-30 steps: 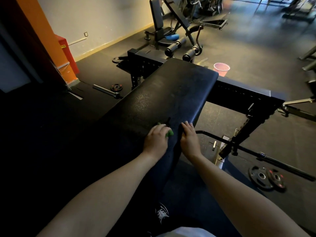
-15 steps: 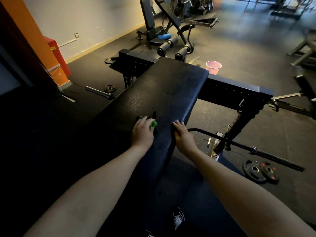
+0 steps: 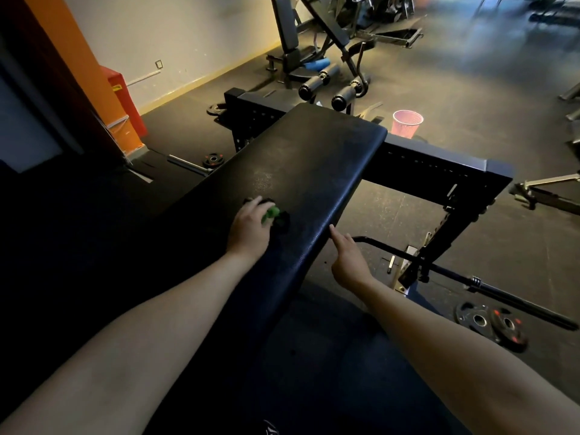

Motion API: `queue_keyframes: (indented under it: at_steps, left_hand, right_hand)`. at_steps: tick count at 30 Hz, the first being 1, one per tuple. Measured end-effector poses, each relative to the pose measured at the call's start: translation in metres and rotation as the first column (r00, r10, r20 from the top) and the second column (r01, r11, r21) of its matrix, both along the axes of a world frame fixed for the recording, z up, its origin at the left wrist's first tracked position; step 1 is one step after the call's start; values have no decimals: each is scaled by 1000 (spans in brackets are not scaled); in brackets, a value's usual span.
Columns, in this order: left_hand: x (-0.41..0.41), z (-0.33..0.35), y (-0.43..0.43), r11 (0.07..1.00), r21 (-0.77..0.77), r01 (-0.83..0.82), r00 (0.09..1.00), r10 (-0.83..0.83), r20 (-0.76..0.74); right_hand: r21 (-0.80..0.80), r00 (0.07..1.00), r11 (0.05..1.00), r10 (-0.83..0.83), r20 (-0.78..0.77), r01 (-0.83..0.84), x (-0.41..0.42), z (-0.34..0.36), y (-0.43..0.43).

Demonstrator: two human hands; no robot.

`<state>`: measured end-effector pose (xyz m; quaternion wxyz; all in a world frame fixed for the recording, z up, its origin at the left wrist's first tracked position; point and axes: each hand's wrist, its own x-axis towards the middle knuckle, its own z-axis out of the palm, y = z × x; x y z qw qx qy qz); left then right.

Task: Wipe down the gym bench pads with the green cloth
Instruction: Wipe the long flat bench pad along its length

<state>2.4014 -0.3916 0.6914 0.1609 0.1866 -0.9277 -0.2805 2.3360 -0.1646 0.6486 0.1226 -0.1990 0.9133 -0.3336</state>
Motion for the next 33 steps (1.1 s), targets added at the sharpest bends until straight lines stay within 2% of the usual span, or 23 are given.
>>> queue_keyframes:
  at_steps: [3,6,8,11,14,17,22,25,28,30,33]
  left_hand:
    - [-11,-9,29,1000,11,-7,995,6,100]
    - [-15,-22,80,997,-75,-6,998,11,65]
    - [-14,-26,94,986,-163,25,998,-16,57]
    - [-5,-25,97,956,-279,90,994,-70,83]
    - [10,-23,112,952,-297,77,996,-58,71]
    - [29,-27,134,940,-331,80,995,-56,83]
    - [52,-37,150,927,-341,155,985,-117,130]
    - [40,-33,155,936,-345,70,997,-61,37]
    - [4,-10,158,951,-303,-62,998,60,-17]
    - [-23,-2,159,959,-271,-84,992,105,64]
    - [-43,-14,165,949,-309,-65,970,133,202]
  right_hand:
    - [4,997,997,76,27,-76,0,-1,7]
    - [-101,996,991,90,-21,-91,-4,-3,1]
    - [-142,996,986,86,18,-82,-8,-1,0]
    - [-81,991,988,133,-9,-133,-14,0,11]
    - [3,983,987,160,-92,-161,-18,-1,12]
    - [21,971,981,193,-142,-192,-16,-3,8]
    - [-97,983,978,179,-43,-182,-17,7,11]
    - [-168,979,965,205,15,-199,-26,18,17]
    - [-354,945,927,218,245,-122,-35,29,23]
    - [-414,910,908,222,349,-63,-44,34,28]
    - [-437,909,898,225,352,-53,-53,38,31]
